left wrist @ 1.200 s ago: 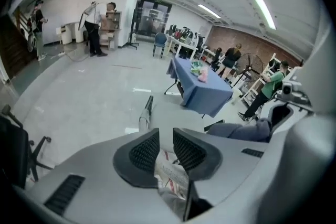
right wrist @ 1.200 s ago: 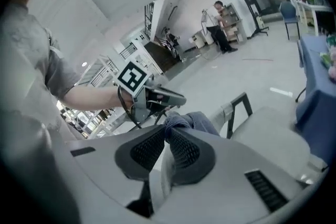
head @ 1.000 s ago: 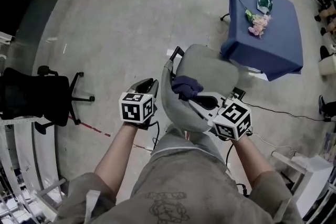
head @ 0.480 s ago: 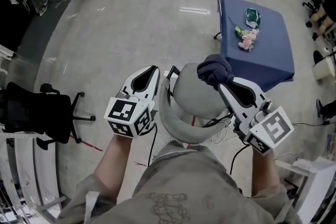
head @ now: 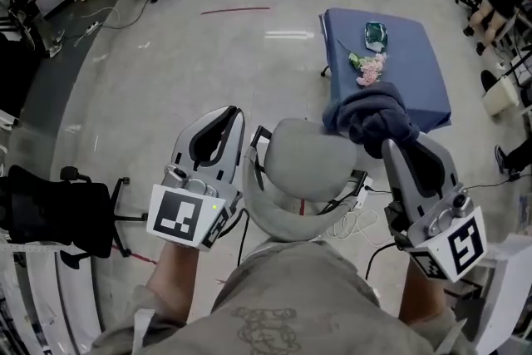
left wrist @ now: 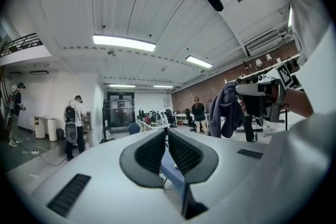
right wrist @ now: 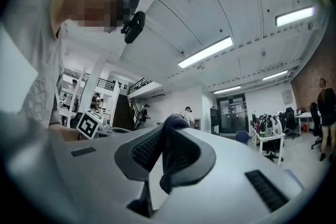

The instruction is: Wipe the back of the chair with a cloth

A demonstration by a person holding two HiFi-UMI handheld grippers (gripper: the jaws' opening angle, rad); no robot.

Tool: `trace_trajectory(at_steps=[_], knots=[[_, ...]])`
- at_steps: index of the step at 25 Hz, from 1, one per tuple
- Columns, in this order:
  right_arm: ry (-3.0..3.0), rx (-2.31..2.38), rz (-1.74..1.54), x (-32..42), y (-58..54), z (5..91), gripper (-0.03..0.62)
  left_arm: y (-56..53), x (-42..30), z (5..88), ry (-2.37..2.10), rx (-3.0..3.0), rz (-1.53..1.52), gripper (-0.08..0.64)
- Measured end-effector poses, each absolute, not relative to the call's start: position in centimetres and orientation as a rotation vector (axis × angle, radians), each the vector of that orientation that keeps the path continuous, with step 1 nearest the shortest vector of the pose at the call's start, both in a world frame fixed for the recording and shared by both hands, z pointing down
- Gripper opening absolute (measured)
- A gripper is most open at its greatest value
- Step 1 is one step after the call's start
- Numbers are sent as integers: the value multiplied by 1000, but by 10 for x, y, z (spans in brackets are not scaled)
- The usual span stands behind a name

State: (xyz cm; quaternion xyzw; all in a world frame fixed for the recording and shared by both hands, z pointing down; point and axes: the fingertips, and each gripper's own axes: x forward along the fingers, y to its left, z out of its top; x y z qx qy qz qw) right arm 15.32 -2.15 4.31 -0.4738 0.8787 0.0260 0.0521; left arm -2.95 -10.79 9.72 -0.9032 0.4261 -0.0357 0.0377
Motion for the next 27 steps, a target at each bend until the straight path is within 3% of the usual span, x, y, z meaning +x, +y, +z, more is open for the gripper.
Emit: trace_trajectory(at_steps=[8,27], knots=[[2680,-1547,123,173,3,53,57,-91,-11,88,1209,-2764,-97,34],[2686,-1716,-194,192,11,144,57,-68,25,157,1091,-2876,-301,34]])
